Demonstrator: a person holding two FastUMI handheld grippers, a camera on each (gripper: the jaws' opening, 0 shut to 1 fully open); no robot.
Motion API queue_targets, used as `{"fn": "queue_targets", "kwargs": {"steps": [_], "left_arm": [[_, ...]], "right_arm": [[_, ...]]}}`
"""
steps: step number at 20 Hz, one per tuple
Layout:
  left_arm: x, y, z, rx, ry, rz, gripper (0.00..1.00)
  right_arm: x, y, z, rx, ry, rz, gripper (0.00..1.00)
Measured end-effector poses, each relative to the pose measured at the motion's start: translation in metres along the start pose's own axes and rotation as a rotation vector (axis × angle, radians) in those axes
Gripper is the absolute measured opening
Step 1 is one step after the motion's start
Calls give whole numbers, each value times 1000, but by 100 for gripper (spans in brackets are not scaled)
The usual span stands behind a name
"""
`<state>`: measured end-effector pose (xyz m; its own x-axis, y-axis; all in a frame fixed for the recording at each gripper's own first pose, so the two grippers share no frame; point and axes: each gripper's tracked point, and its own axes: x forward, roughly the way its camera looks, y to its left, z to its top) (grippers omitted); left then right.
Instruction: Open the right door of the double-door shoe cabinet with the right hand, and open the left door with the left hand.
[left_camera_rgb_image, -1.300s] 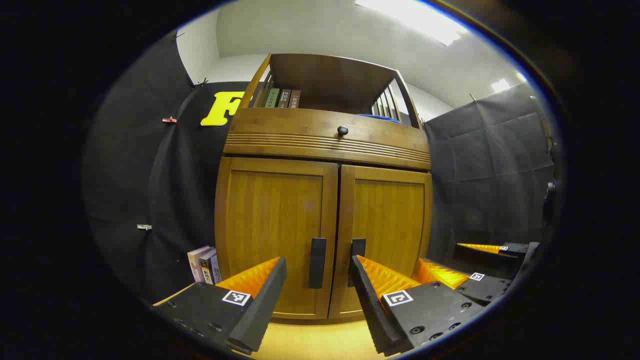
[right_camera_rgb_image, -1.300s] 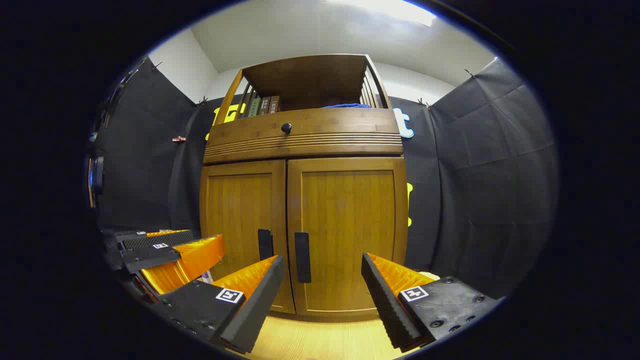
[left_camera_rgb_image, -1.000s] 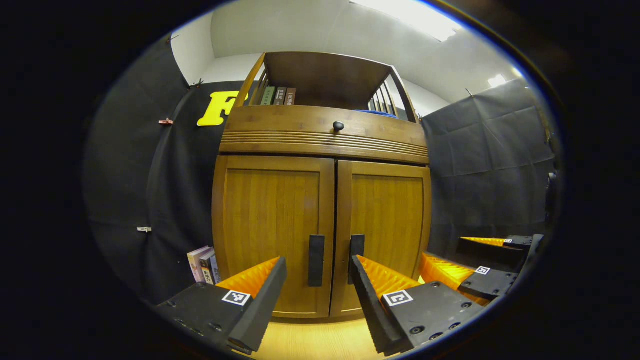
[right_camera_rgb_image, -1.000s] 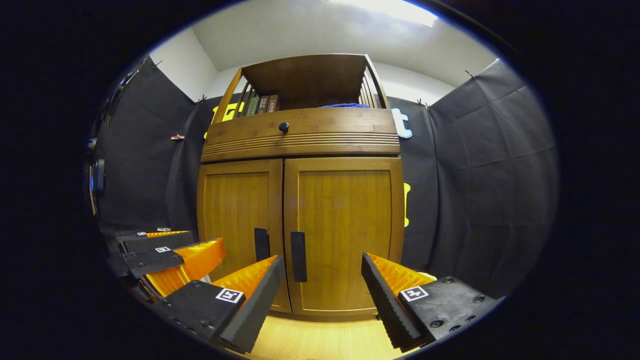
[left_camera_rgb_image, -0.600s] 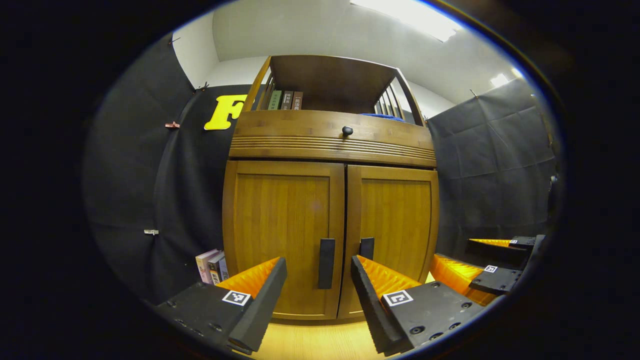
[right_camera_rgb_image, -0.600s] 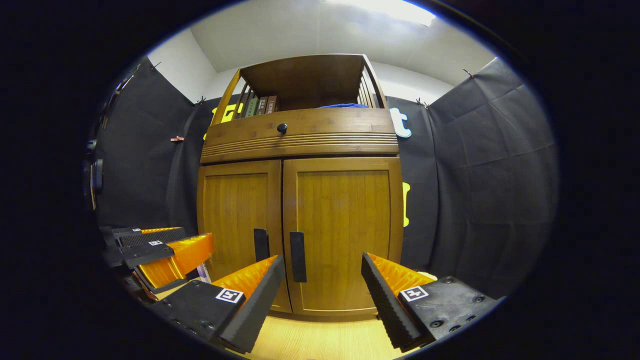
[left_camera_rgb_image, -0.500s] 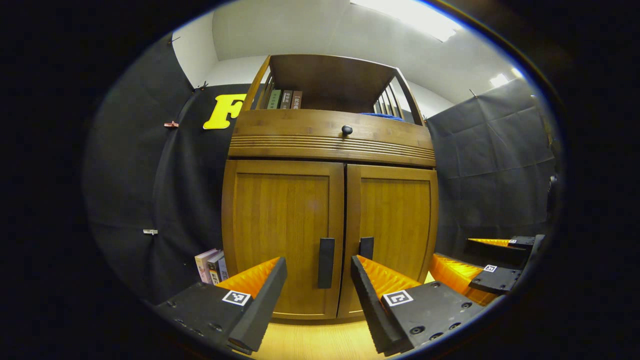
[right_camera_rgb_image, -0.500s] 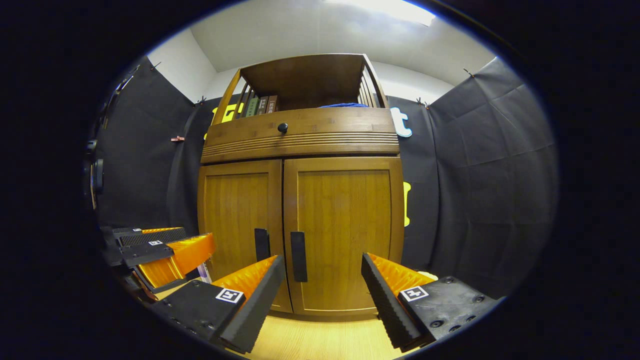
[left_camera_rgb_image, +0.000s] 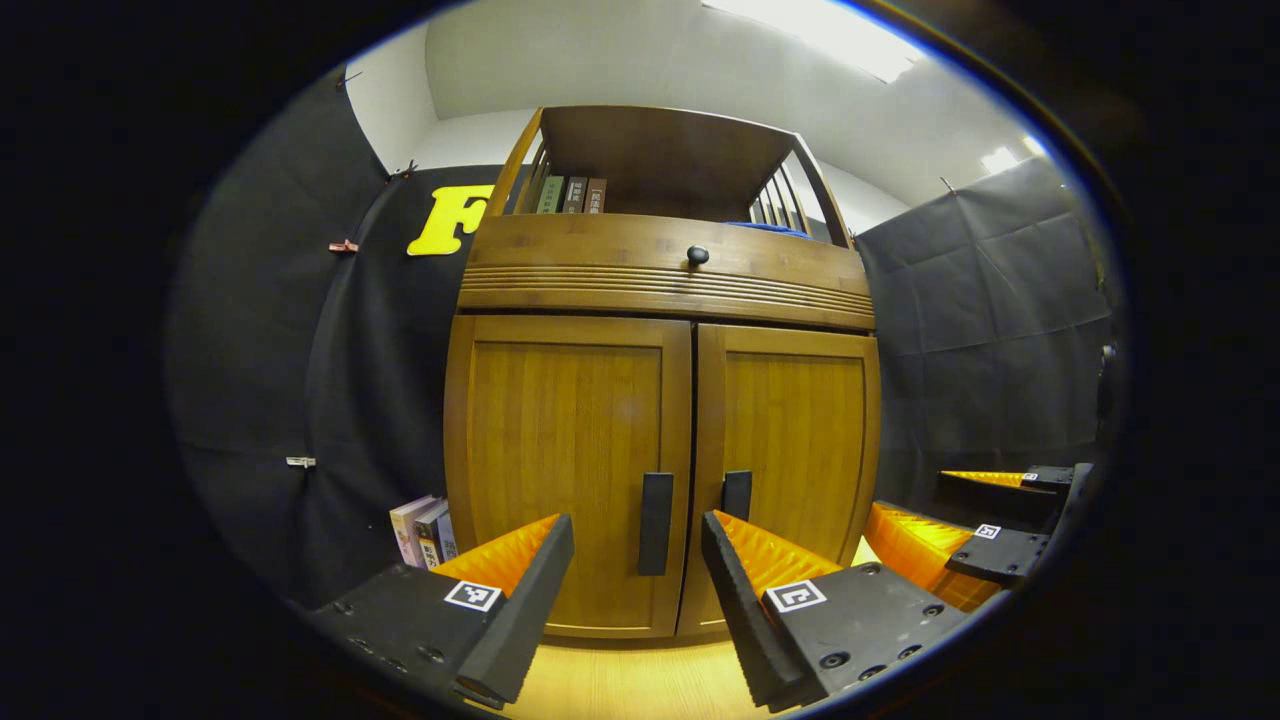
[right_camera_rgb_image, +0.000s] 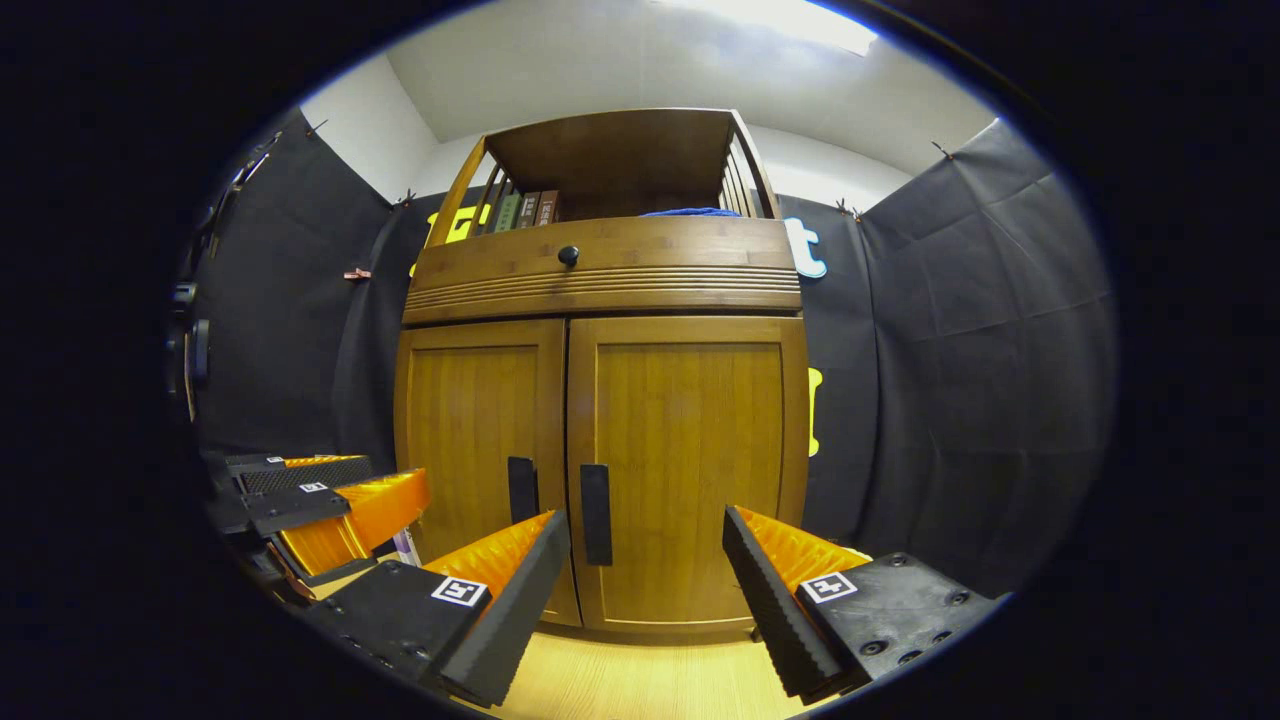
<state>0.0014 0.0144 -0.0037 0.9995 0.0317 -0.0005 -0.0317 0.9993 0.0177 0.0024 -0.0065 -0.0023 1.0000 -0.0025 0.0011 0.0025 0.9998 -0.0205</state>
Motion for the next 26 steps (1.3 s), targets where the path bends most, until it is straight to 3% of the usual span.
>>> {"fn": "queue_targets", "kwargs": {"steps": [2,3,4,7,8,13,15,18,19,26], "left_arm": [[0,0,-1,0,1,-1,81],[0,-1,-1,-2,2,-3,77],[1,-2,-1,-4,1,-7,81],[0,-2,-1,1,-2,-23,77],[-1,-2,-1,2,-5,-25,81],[-11,9,-4,-14,-4,-29,81],[-19,19,-4,-13,-5,-15,77],[-29,40,-7,-13,-8,21,86],[-32,44,-8,-18,-5,27,81],[-46,73,-20,-13,19,54,81]], "right_arm": [[2,2,-3,-4,8,9,98],[3,3,-4,-6,11,12,98],[4,4,-5,-9,11,14,98],[9,6,-4,-6,4,15,98],[11,9,-3,-1,0,21,98],[31,19,-6,-22,6,40,97],[42,26,-8,-24,1,47,97],[65,37,-20,-15,24,63,97],[73,42,-25,-21,35,72,97],[136,46,-39,-49,24,8,93]]}}
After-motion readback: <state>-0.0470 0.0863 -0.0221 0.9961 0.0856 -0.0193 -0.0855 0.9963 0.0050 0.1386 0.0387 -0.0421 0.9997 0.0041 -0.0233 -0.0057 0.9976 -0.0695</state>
